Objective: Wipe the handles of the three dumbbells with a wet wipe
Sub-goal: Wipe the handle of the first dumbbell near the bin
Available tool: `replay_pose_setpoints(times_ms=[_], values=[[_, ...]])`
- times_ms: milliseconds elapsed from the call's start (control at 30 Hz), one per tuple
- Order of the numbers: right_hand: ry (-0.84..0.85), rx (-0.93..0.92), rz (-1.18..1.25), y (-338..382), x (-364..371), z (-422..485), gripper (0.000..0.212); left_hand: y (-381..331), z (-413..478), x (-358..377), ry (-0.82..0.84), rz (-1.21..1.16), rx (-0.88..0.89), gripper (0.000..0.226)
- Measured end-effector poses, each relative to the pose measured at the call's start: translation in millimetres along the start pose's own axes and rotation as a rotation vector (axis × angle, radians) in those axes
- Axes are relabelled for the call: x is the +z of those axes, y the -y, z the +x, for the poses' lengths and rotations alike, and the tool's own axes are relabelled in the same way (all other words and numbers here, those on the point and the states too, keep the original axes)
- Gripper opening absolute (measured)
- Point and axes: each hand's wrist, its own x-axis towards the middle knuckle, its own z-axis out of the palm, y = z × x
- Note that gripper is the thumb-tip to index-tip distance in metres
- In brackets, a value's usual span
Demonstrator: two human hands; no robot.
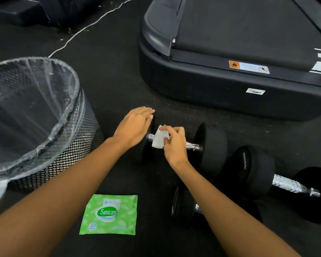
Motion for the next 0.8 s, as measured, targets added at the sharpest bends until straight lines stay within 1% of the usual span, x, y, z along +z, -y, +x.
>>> replay_pose_setpoints(times_ms=[100, 133, 167, 233, 300, 333, 467, 533, 600, 667, 733, 800], values=[[0.024, -0.056, -0.080, -3.8, 7.5, 3.1, 0.029, 2.1, -3.1, 3.9, 0.005, 0.015, 0.013, 0.038], [0.034, -0.071, -0.167, -5.0, 9.4, 4.0, 0.030, 2.6, -3.9, 4.7, -0.002, 0.020, 0.014, 0.039], [0.024, -0.100, -0.303, -6.7, 10.8, 4.3, 0.031, 3.2, -4.8, 6.1, -0.010, 0.027, 0.015, 0.039], [-0.048, -0.216, -0.532, -9.7, 11.1, 3.9, 0.030, 5.1, -5.9, 9.3, -0.033, 0.041, 0.019, 0.039], [-0.114, -0.315, -0.650, -8.9, 10.8, 2.2, 0.027, 7.2, -6.0, 12.1, -0.056, 0.051, 0.023, 0.038], [-0.120, -0.352, -0.682, -9.1, 12.2, 2.4, 0.026, 7.7, -6.1, 13.3, -0.067, 0.056, 0.029, 0.038], [-0.014, -0.478, -0.744, -14.7, 20.0, 7.5, 0.035, 9.0, -6.3, 15.5, -0.112, 0.077, 0.051, 0.036], [0.038, -0.526, -0.695, -16.9, 15.8, 12.6, 0.030, 9.8, -7.3, 16.6, -0.126, 0.081, 0.056, 0.035], [0.110, -0.490, -0.654, -17.0, 8.1, 19.3, 0.026, 10.8, -7.9, 18.6, -0.140, 0.091, 0.060, 0.034], [0.169, -0.397, -0.650, -17.0, 1.8, 27.6, 0.031, 11.3, -8.3, 21.2, -0.158, 0.104, 0.061, 0.035], [0.209, -0.314, -0.650, -16.8, 0.3, 30.8, 0.036, 10.5, -8.4, 22.1, -0.168, 0.115, 0.059, 0.042], [0.211, -0.339, -0.641, -16.4, 3.5, 28.0, 0.034, 10.3, -8.7, 21.7, -0.173, 0.124, 0.065, 0.047]])
